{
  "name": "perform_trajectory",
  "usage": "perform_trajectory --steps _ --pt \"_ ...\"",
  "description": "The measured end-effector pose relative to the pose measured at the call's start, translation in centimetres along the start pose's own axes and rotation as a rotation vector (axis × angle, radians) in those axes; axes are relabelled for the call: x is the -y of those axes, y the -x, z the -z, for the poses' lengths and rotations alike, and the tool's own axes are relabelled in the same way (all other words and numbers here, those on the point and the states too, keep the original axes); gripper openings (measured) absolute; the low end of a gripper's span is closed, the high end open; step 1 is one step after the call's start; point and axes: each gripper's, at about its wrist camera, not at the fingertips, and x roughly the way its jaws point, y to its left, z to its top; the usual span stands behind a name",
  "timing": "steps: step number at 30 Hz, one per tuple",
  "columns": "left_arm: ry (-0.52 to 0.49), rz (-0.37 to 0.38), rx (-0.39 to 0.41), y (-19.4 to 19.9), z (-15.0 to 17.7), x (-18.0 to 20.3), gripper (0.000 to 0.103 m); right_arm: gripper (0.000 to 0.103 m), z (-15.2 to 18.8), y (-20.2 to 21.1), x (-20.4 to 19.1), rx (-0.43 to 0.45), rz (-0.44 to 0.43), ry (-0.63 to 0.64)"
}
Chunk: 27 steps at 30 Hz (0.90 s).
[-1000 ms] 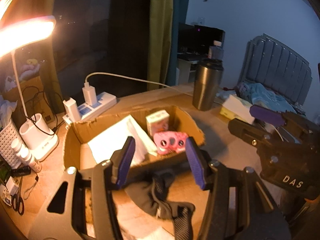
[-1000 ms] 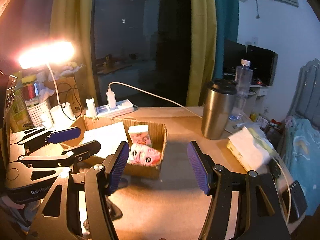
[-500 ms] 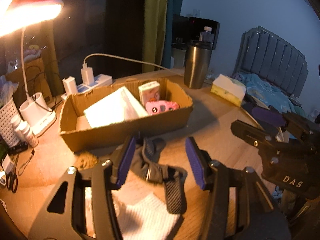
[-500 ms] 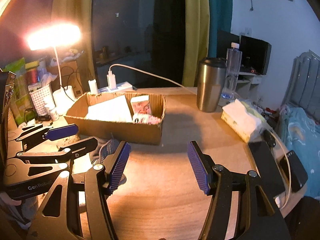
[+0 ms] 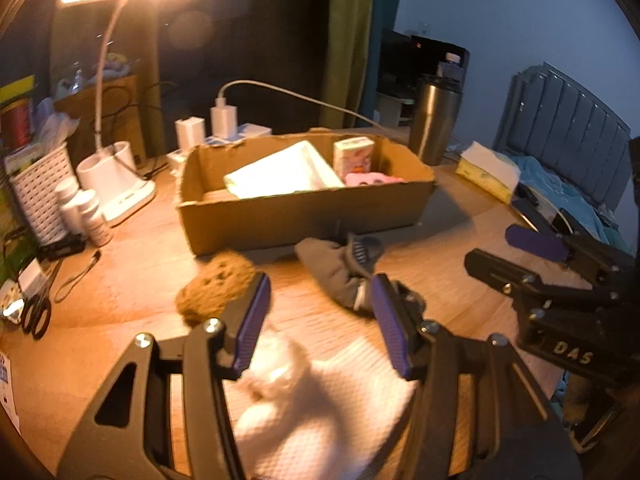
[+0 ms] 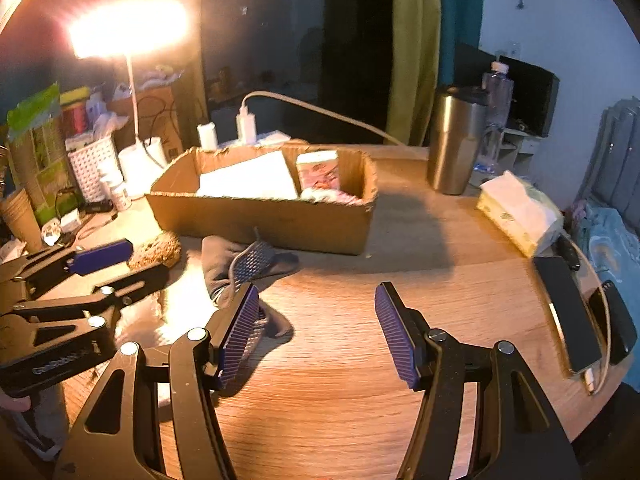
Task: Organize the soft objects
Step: 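Grasp the clear bubble-wrap bundle with the left gripper while the right gripper grasps the grey sock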
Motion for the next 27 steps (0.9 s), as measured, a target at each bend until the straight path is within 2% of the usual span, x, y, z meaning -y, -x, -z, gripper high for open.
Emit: perform_trajectory --steps 9,22,24,27 --pt "0.044 -0.038 0.025 0.7 0.9 -2.4 0.054 0.064 -0.3 -3.0 -2.4 -0.081 -0.024 0.035" --pt "0.075 -0.059 -0.007 0.0 2.0 -4.4 0.054 0.064 0.5 -5.3 -4.3 -0.150 -0.070 0.072" --pt "0.075 -0.061 -0.017 -0.2 2.3 -4.4 0.054 0.061 0.8 -5.6 -4.2 -0.162 -0.065 0.072" --pt "0.075 -0.063 -0.031 -0.5 2.6 -4.3 0.054 0.050 1.2 -6.0 -4.0 -0.181 -0.062 0.076"
